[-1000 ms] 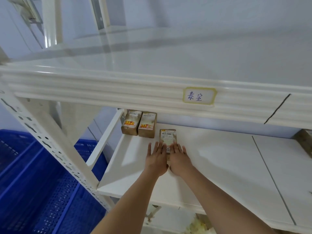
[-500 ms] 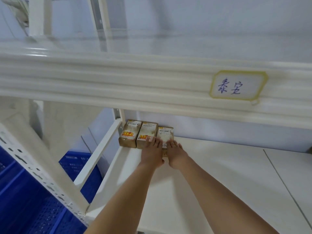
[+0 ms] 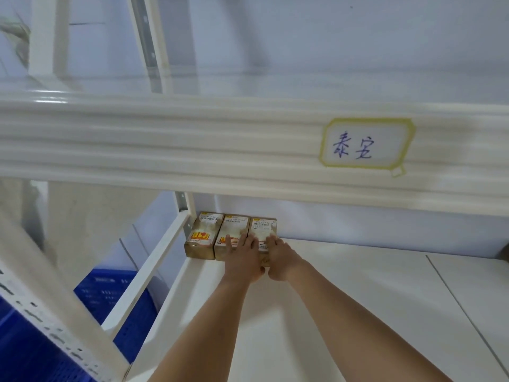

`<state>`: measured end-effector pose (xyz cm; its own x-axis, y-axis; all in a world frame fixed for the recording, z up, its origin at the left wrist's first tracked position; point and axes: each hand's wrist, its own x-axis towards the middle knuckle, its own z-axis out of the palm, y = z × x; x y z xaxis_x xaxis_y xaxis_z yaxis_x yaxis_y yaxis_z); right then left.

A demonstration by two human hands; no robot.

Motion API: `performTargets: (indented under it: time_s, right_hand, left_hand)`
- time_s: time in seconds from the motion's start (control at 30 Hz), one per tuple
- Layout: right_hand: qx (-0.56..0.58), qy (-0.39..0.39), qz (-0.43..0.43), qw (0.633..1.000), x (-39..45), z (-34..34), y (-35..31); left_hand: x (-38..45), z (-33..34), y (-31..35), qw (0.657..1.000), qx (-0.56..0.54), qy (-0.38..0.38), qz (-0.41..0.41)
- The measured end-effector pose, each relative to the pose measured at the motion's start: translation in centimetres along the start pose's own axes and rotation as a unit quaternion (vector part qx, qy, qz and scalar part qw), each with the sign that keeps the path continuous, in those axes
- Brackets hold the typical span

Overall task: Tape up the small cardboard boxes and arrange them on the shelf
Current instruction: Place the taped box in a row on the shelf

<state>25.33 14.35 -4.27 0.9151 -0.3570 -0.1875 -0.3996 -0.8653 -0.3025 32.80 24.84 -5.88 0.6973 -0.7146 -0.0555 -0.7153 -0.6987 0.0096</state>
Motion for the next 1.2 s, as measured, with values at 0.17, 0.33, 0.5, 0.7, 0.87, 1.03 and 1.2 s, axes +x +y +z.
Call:
performTargets:
  time_s: [0.17, 0.33, 0.5, 0.7, 0.87, 1.03, 1.2]
  right_hand:
    - [0.097, 0.062, 0.028, 0.993, -1.9, -2.2, 0.4]
    - [0.068, 0.062, 0.083, 0.992, -8.1, -4.3, 4.4]
    - [0.062, 0.063, 0.158, 0.983, -16.8, -7.3, 10.0]
    - [0.054, 0.075, 0.216, 0.972, -25.6, -10.3, 19.6]
    - [0.091, 0.081, 0.278, 0.953, -30.2, -11.5, 29.1]
    - [0.123, 0.063, 0.328, 0.935, -35.6, -13.3, 41.0]
    - [0.134, 0.053, 0.338, 0.93, -36.8, -15.2, 47.3]
  left_hand:
    - [-0.7, -1.5, 0.6, 0.999, -0.026, -0.027, -0.029]
    - [-3.6, -3.4, 5.6, 0.998, -0.015, -0.06, 0.006]
    - [-7.3, -6.0, 15.5, 0.989, -0.103, -0.089, 0.065]
    - [-9.9, -8.7, 29.2, 0.977, -0.137, -0.111, 0.119]
    - [-9.5, -7.9, 39.0, 0.974, -0.159, -0.11, 0.12]
    - [-9.5, -6.7, 49.7, 0.967, -0.192, -0.139, 0.091]
    - [-8.9, -6.5, 55.0, 0.96, -0.223, -0.158, 0.067]
